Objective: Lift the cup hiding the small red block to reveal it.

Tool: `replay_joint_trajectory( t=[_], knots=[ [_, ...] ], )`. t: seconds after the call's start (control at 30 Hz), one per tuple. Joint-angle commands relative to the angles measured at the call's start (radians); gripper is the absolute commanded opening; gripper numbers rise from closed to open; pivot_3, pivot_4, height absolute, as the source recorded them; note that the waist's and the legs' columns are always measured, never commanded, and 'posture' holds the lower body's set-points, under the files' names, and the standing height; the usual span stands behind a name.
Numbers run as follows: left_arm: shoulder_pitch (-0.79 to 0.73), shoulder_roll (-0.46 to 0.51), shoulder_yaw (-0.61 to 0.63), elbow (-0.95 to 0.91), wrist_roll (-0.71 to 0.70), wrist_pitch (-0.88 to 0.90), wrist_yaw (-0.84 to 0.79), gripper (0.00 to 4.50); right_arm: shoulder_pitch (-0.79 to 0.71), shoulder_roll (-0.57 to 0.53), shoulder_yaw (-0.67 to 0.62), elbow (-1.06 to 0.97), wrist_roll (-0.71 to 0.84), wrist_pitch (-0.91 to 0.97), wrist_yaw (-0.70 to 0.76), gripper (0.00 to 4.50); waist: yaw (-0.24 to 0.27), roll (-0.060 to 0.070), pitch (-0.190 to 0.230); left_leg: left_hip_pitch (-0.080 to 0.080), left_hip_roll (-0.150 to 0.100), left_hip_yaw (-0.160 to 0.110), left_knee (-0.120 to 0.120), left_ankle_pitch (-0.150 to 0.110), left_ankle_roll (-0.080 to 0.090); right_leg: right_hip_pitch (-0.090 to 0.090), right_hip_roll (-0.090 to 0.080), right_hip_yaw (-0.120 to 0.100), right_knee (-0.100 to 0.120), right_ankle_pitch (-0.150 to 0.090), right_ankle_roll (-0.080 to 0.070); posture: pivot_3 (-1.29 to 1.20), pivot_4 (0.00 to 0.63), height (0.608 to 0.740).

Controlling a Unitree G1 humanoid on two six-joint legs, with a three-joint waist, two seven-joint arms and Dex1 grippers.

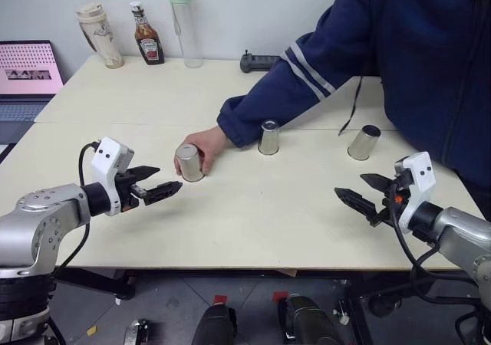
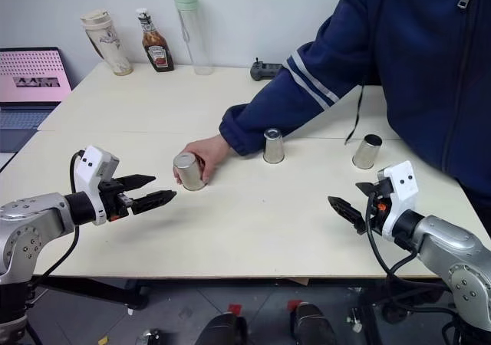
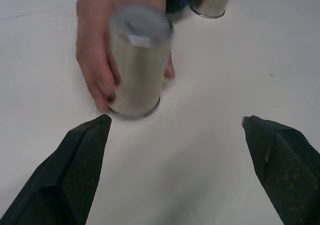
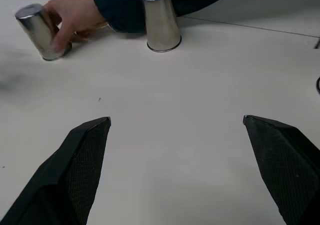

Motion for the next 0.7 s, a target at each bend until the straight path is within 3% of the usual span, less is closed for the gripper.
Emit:
replay_joint_trajectory(
  t=[0.03,0.7],
  knots=[
    [-0.036,0.022,-0.007,0.002,0.007,-0.026,-0.017,4.45,-0.002,-0.006,-0.022,-0.037,0.014,-0.025,-0.005,4.5,0.0,0.0,0.0,0.0,0.0,0.0,0.0,0.0,0.0,0.0,0.0,0.0,0.0,0.0,0.0,0.0,0.15,0.74],
    [-0.088,0.014,-0.039,0.048,0.043,-0.065,-0.032,4.45,-0.011,-0.016,-0.018,-0.028,0.009,-0.04,-0.007,4.5,0.0,0.0,0.0,0.0,0.0,0.0,0.0,0.0,0.0,0.0,0.0,0.0,0.0,0.0,0.0,0.0,0.15,0.74]
  ],
)
